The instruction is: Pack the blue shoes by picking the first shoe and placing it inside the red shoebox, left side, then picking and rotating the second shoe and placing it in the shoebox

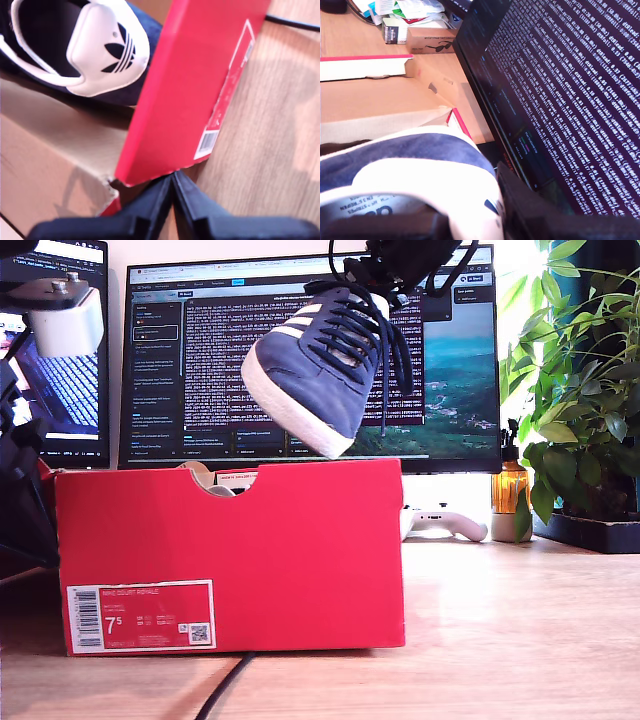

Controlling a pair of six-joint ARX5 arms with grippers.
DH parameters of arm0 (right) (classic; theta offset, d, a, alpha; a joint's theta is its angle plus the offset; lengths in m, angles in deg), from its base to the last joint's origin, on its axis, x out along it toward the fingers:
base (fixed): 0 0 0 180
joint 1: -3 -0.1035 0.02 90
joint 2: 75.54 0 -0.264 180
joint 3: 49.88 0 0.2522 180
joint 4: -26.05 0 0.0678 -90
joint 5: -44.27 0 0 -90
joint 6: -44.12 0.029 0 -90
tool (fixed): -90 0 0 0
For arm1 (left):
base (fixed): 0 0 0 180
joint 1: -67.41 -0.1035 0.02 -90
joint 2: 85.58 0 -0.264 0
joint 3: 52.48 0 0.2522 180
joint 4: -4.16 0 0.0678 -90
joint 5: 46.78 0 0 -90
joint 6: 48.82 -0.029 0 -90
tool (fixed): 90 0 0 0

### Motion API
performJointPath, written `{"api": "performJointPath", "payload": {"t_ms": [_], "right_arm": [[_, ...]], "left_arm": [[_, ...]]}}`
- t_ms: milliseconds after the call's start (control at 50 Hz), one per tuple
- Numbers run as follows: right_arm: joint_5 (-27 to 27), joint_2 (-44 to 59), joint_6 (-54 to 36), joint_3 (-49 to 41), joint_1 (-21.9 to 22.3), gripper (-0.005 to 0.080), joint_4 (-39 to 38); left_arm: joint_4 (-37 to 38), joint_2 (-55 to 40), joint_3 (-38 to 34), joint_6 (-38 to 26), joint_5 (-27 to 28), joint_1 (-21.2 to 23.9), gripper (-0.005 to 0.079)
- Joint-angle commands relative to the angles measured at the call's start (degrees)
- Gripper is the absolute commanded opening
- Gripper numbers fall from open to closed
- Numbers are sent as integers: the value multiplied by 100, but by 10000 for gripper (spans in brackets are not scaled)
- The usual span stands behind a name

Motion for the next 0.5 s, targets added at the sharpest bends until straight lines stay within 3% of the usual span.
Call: {"api": "performJointPath", "payload": {"t_ms": [0, 480], "right_arm": [[-42, 254, 107, 114, -83, -10, -111], [98, 820, -260, 114, -144, -10, 46]], "left_arm": [[-61, -26, 57, 46, 61, 15, -16], [-63, -26, 57, 42, 87, 15, -16]]}}
